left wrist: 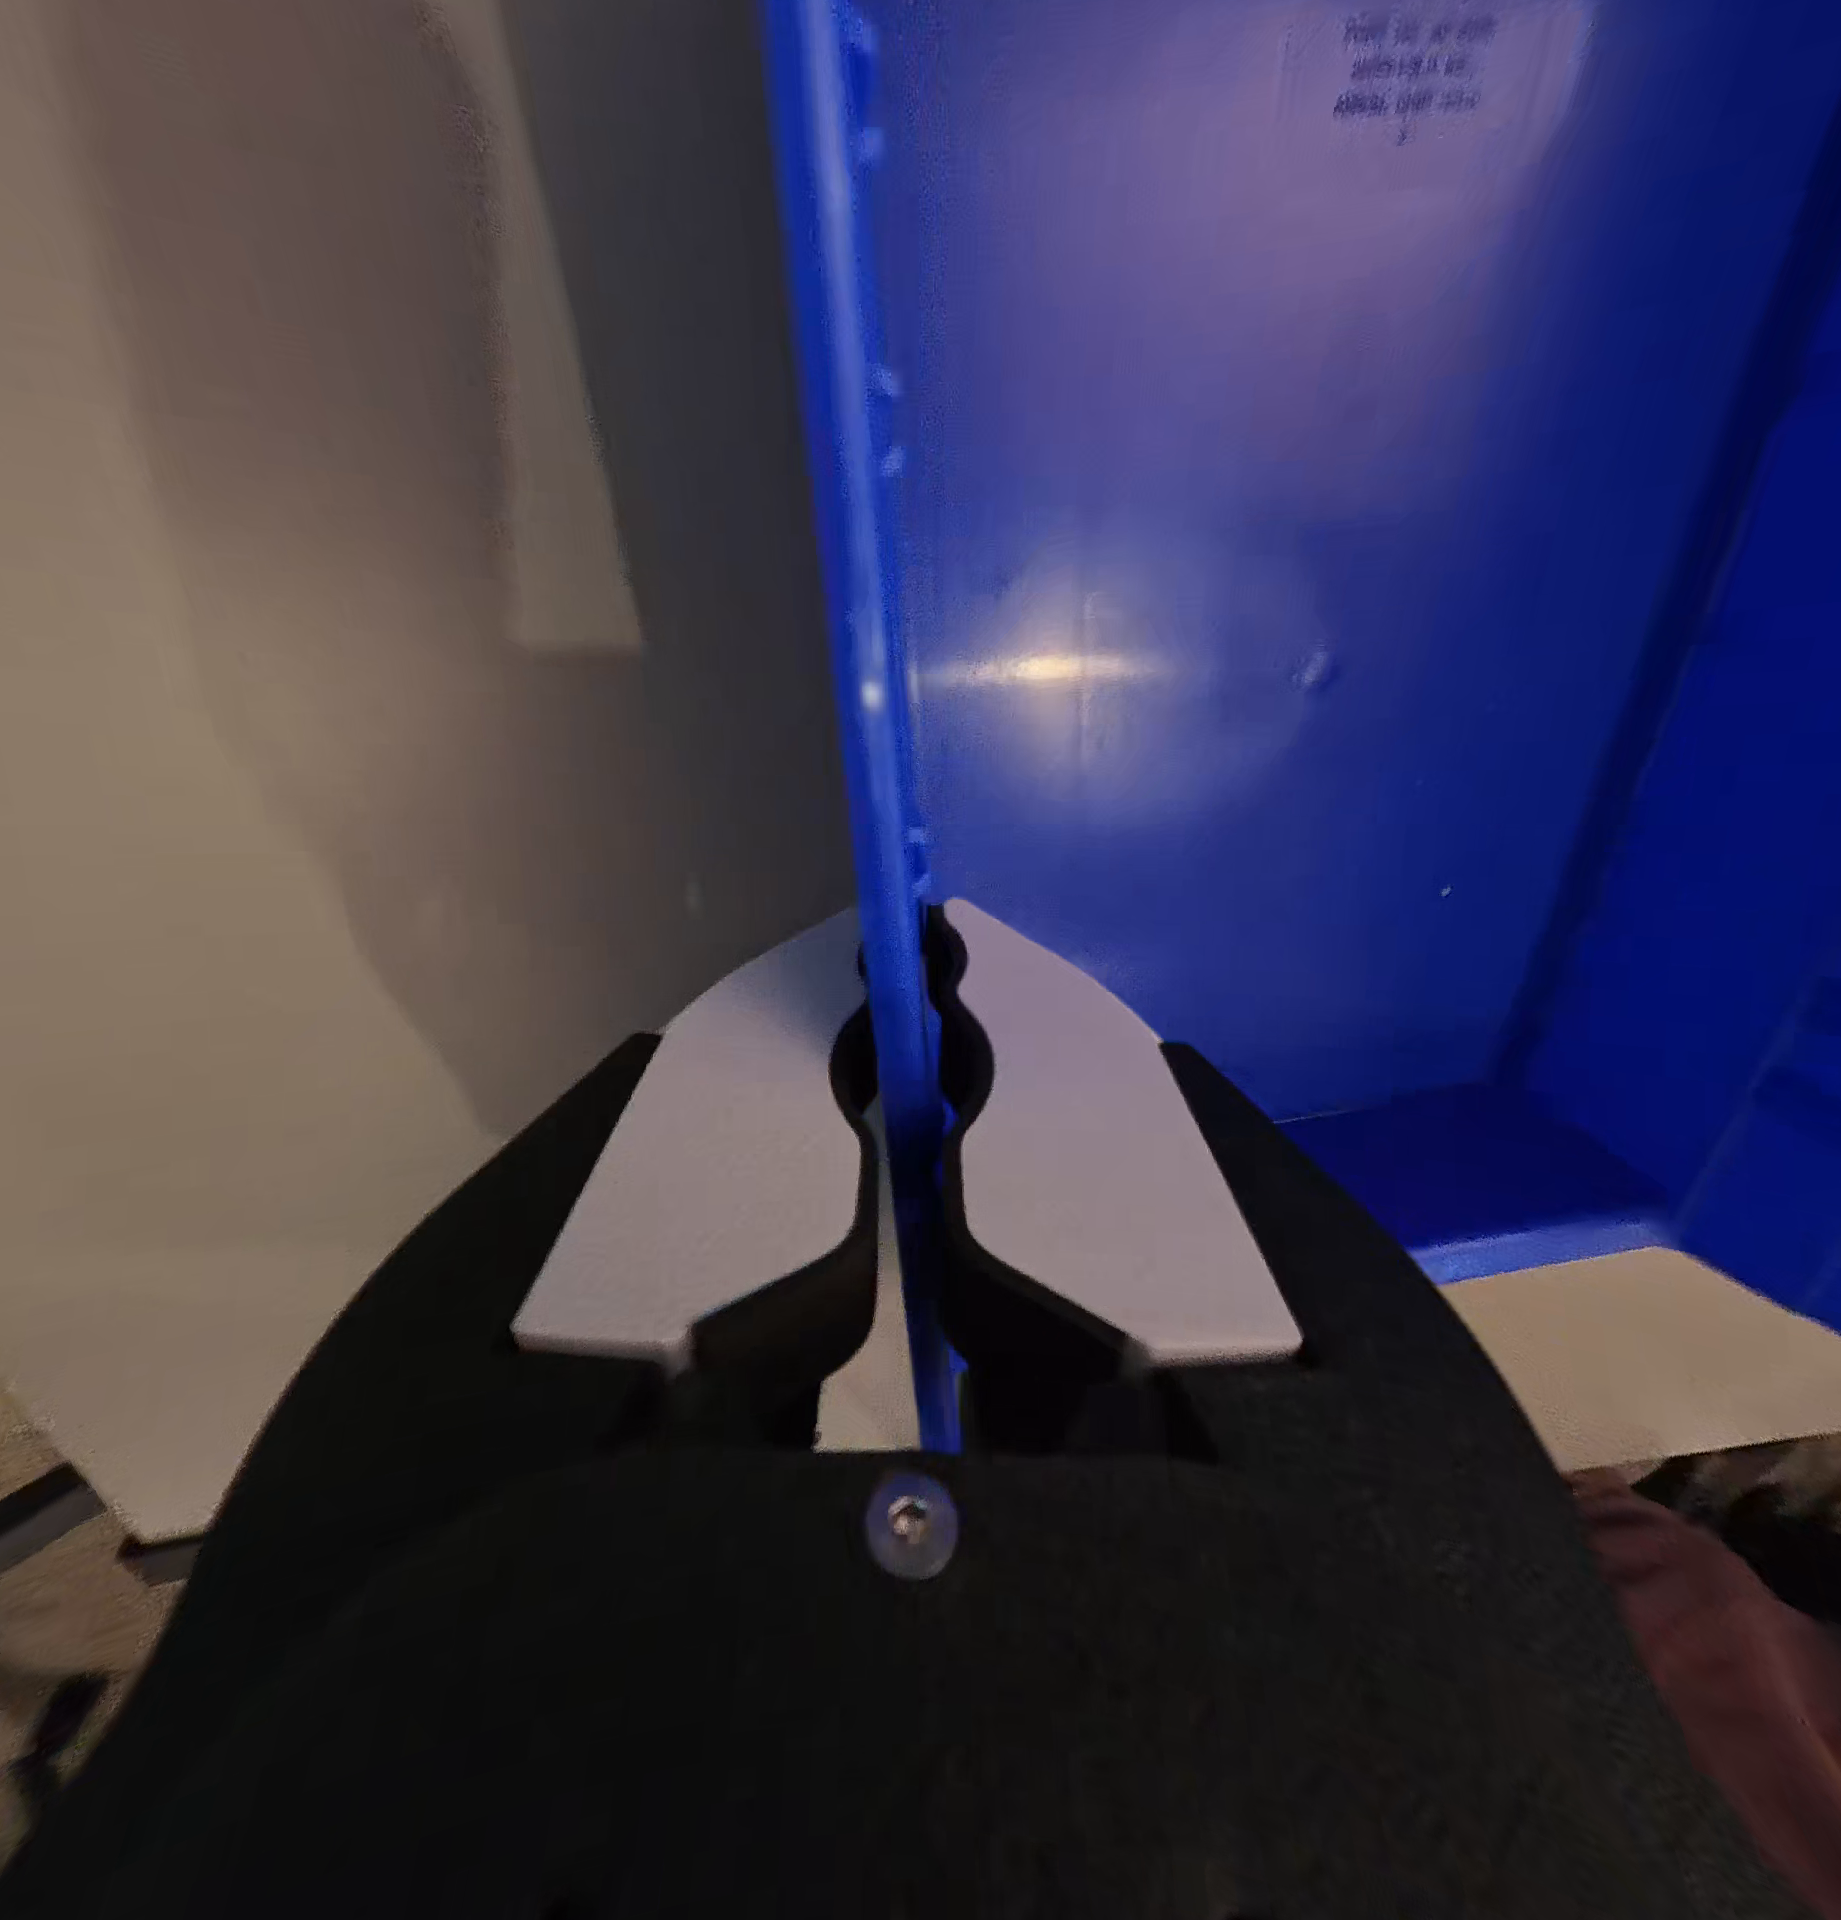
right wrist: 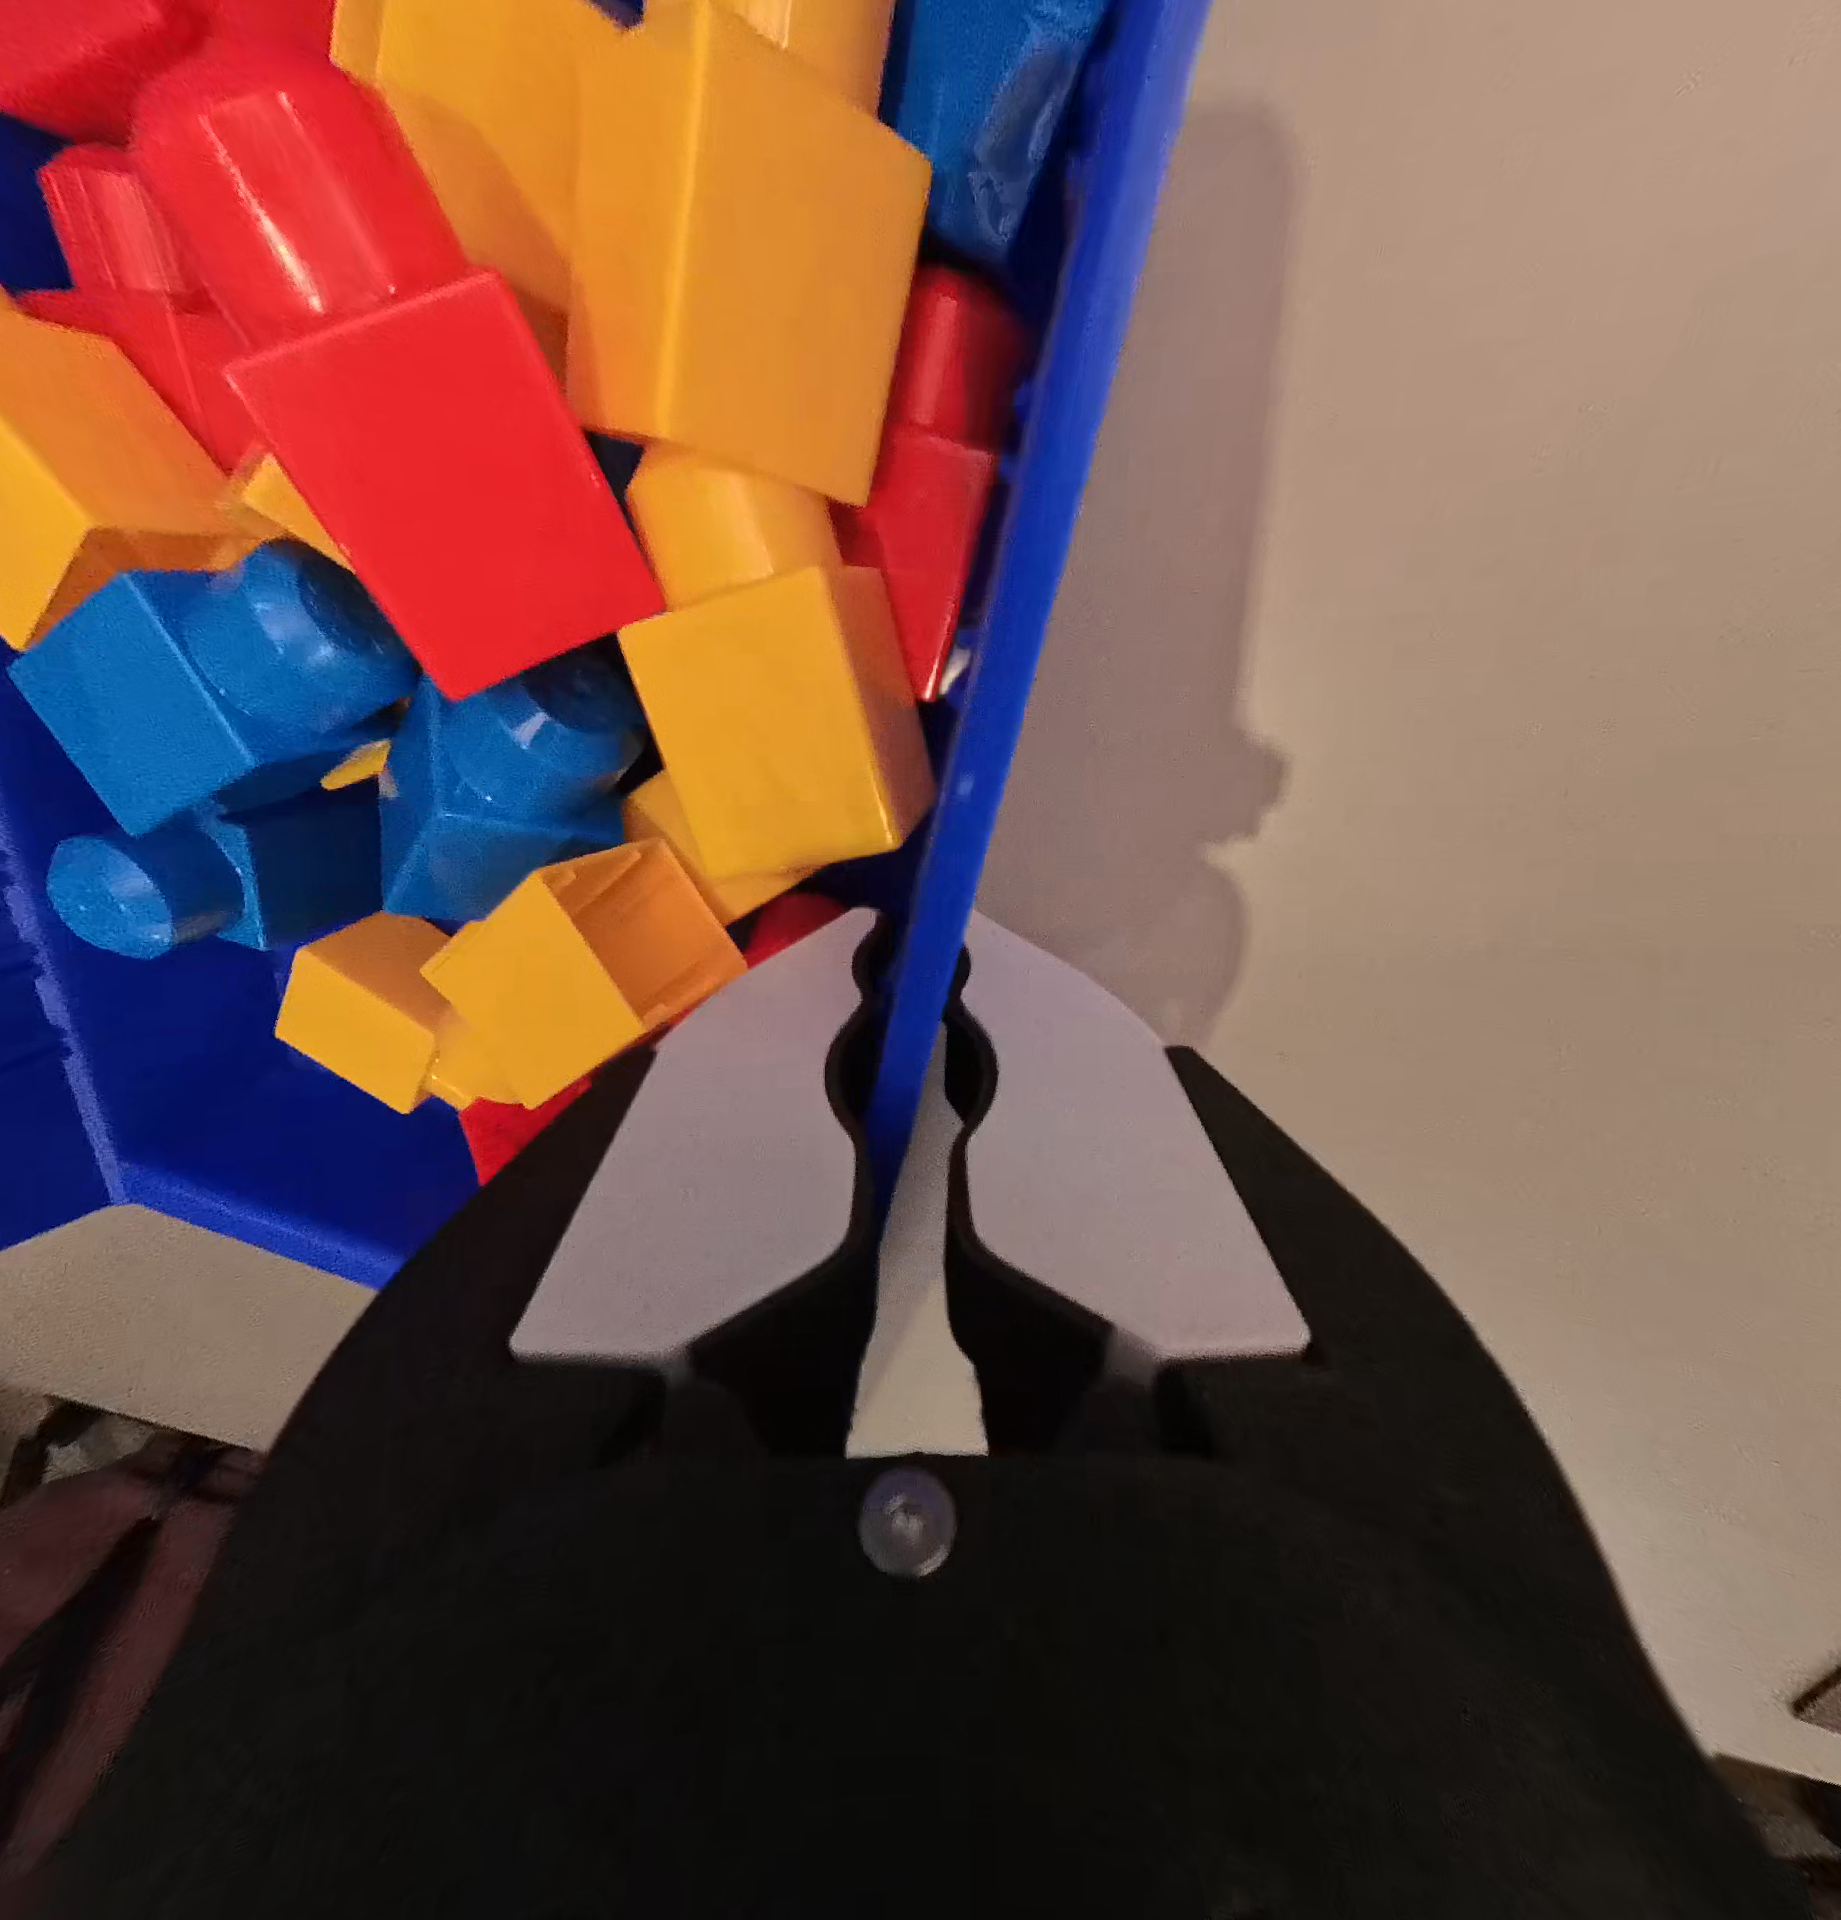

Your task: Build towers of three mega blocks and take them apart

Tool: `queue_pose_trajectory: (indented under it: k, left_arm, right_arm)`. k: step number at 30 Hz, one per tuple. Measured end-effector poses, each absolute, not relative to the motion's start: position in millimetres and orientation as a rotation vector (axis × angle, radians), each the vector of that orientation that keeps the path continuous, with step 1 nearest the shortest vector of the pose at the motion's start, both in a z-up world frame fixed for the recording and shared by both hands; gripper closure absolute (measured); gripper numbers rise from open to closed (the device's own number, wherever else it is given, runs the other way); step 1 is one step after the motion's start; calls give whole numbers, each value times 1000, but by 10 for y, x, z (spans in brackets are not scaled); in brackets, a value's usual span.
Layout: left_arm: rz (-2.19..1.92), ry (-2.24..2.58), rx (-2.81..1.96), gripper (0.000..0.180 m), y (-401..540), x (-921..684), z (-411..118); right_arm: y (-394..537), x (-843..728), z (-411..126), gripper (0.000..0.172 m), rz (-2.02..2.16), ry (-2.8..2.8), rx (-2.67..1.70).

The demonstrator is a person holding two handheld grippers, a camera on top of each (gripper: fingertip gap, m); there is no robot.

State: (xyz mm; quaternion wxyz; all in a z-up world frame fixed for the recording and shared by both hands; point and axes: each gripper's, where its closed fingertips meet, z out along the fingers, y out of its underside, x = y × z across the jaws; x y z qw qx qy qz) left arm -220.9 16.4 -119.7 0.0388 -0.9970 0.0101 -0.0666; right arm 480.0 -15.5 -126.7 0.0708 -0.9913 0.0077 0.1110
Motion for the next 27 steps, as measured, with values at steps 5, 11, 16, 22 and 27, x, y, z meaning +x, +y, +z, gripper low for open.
queue_pose_trajectory:
  k: [5, 11, 16, 22, 27]
  left_arm:
    - [-42, 307, -3096, 168, 218, -1579, -1206]
    - [17, 572, -3053, 161, 234, -780, -1219]
    - [60, 676, -3020, 158, 194, -519, -1228]
    - [48, 756, -2949, 155, 241, -285, -1236]
    - [-36, 847, -2941, 145, 189, -209, -1219]
  right_arm:
    - [-61, 4380, -1272, 162, 249, -132, -3045]
    - [49, 3871, -1270, 161, 190, -315, -3057]
    - [170, 3754, -1316, 161, 199, -344, -3021]
    - [209, 3757, -1311, 162, 179, -320, -3012]
    - [202, 3816, -1299, 162, 258, -284, -2998]
